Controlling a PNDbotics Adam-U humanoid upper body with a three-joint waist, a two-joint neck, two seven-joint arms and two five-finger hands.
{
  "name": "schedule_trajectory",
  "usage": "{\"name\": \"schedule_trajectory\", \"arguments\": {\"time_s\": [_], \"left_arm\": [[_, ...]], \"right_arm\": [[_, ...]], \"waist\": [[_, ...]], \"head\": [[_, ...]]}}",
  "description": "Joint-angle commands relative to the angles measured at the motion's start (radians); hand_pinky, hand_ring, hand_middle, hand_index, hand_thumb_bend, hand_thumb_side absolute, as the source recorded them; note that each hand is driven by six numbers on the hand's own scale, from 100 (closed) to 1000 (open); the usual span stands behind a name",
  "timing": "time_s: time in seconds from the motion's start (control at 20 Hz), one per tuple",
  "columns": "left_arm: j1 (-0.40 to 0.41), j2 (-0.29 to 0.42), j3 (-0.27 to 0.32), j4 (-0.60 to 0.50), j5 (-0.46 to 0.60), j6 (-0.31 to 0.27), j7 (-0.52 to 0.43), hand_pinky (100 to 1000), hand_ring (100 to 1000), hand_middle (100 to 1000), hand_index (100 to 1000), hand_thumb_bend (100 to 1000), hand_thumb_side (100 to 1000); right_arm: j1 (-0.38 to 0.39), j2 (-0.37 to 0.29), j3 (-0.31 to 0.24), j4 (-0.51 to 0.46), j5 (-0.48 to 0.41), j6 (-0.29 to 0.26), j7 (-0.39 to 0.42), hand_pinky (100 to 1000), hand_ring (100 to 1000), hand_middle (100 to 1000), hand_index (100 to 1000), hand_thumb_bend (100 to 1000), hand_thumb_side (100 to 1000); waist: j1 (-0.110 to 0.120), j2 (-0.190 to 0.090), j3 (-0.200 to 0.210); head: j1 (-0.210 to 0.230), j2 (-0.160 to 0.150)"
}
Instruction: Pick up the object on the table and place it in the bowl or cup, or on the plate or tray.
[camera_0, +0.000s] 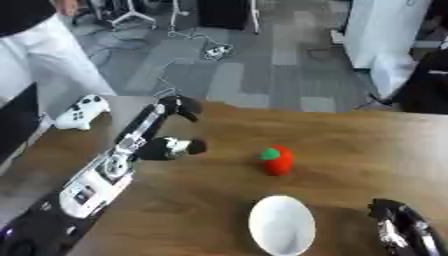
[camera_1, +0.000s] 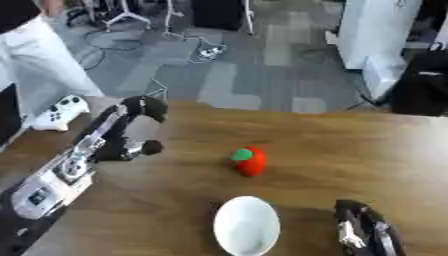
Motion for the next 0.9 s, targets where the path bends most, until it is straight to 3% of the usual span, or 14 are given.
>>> {"name": "schedule_trajectory", "arguments": {"time_s": [0.05, 0.9], "left_arm": [[-0.033, -0.001, 0.003, 0.021, -0.009, -0.009, -0.012, 1000, 616, 689, 721, 970, 648], [-0.118, -0.136, -0.036, 0.154, -0.160, -0.061, -0.044, 1000, 606, 656, 727, 1000, 677]], "right_arm": [[-0.019, -0.001, 0.003, -0.013, 0.002, -0.002, 0.005, 926, 755, 540, 740, 100, 428], [-0.035, 0.007, 0.007, -0.009, -0.003, -0.004, 0.012, 926, 754, 536, 735, 100, 427]], "waist": [[-0.001, -0.009, -0.004], [-0.015, 0.009, -0.035]], "head": [[0.015, -0.009], [0.062, -0.063]]}}
